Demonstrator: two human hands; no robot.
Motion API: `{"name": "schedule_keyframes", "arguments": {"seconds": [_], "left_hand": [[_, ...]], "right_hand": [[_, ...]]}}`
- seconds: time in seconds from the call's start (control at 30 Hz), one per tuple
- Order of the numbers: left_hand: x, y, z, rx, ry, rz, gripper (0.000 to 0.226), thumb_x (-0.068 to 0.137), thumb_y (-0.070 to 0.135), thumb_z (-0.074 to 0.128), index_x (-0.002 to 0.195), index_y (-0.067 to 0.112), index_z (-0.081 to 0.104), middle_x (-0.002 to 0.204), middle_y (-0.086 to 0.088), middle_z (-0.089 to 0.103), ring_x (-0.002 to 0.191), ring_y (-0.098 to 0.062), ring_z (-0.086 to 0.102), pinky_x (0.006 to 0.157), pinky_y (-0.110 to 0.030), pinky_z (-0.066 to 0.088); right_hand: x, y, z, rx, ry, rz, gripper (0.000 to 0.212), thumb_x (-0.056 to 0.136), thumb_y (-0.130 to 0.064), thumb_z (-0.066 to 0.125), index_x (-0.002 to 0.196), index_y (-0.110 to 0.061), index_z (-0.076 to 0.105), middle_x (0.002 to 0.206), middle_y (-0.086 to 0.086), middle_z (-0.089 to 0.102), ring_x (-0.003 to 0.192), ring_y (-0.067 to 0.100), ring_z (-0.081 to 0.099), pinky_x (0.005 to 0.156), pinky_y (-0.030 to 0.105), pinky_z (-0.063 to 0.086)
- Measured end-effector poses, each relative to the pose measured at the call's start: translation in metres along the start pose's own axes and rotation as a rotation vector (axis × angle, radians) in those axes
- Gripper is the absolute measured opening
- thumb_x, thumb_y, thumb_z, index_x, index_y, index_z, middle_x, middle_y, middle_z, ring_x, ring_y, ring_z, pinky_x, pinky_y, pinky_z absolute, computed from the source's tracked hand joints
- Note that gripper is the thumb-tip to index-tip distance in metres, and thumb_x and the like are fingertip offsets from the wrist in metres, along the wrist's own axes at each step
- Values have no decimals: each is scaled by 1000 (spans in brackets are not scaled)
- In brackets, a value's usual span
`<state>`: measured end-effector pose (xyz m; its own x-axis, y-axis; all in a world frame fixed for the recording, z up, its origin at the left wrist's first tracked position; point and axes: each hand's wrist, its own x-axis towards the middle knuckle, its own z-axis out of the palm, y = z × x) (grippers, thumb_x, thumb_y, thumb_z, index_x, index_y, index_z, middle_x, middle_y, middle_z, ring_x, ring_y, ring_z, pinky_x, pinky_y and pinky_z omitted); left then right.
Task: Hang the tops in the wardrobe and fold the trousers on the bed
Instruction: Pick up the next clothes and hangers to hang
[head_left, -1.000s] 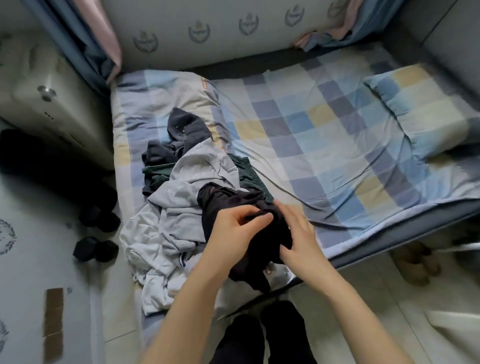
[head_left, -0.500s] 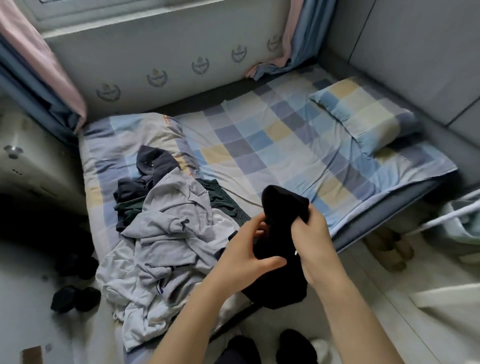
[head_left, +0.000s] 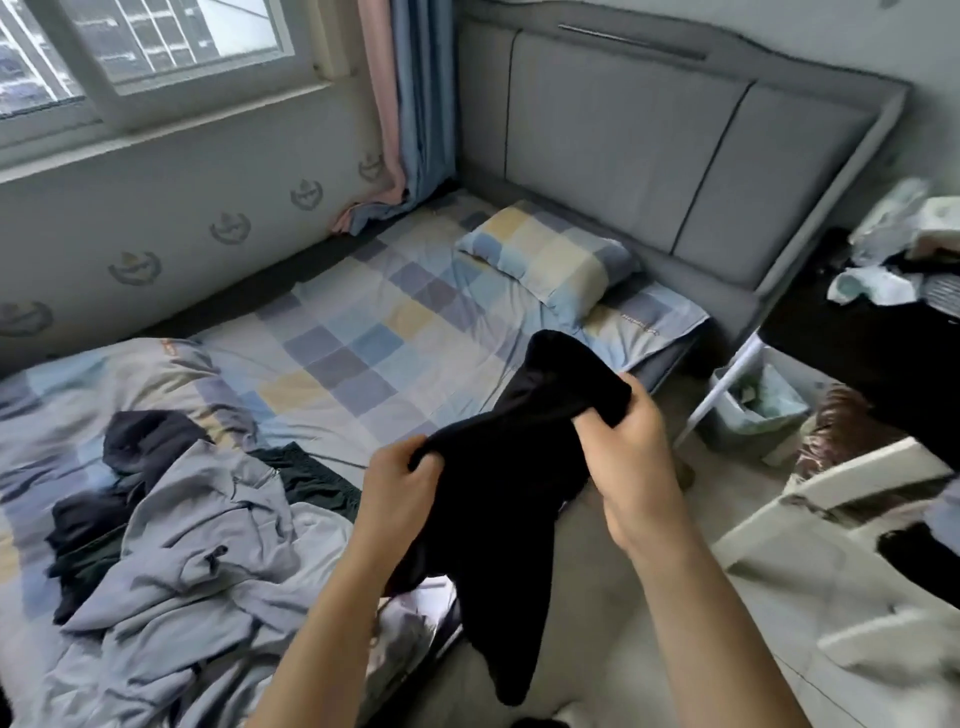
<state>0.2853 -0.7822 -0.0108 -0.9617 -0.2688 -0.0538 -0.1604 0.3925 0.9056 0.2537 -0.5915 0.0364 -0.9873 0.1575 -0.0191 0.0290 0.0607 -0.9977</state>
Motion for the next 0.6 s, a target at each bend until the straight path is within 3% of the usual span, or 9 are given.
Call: {"name": "schedule_keyframes", "arguments": {"seconds": [0.1,0.13,0.23,0.3,0.37,0.43,0.47,0.53,0.6], "left_hand": [[9,40,30,-267,-153,-163,20,72,11,45,55,21,41,49,6,31,40,-11,29,40,-18,21],[11,53,42,-339,-186,-204,15,68,14,45,55,20,40,48,6,30,38,-12,28,40,-17,21],[12,86,77,-506,-314,-229,14,63,22,52,64,9,46,48,3,37,38,-12,36,40,-16,28],[11,105,102,-461,-431,-149,38,62,29,62,81,-3,58,62,-8,58,54,-20,57,50,-23,42],[6,123,124,-360,-504,-32,27,68,30,70,87,12,72,77,-9,71,69,-23,70,56,-27,50],[5,138,149,-247,-513,68,9,75,27,73,81,21,74,71,-5,72,65,-18,71,54,-24,50],[5,143,160,-162,-501,116,9,77,27,74,78,19,73,68,-7,69,62,-19,69,53,-26,49],[6,150,183,46,-483,223,26,75,35,73,75,10,67,68,-16,65,62,-27,65,56,-36,47],[7,153,205,178,-451,301,31,73,38,65,73,7,60,64,-13,60,58,-22,58,56,-36,44]], "right_hand": [[13,1,-47,-254,264,-151,23,80,-21,65,96,-28,50,88,-10,61,74,-9,55,62,0,38],[17,1,-64,-360,320,-188,34,79,-20,66,108,-24,49,101,-4,59,83,-6,53,69,2,37],[24,6,-118,-694,337,-166,65,77,-22,68,136,-21,40,129,9,40,106,21,47,88,26,41],[27,3,-150,-843,330,-232,52,79,-20,61,131,-21,54,134,9,39,118,28,43,100,38,40],[32,-4,-175,-795,261,-267,36,81,-20,46,106,-15,71,122,2,56,116,22,49,103,38,39],[37,-12,-199,-526,156,-112,31,76,-20,39,78,-4,65,82,5,65,83,20,57,81,26,47],[38,-14,-208,-389,114,-43,28,74,-20,38,72,2,55,68,13,56,68,27,50,65,25,44],[35,-15,-225,-241,134,24,27,72,-20,37,71,7,40,60,15,37,59,25,35,51,23,34],[30,-15,-237,-215,188,31,26,73,-20,38,73,6,44,62,14,38,60,15,39,48,18,33]]}}
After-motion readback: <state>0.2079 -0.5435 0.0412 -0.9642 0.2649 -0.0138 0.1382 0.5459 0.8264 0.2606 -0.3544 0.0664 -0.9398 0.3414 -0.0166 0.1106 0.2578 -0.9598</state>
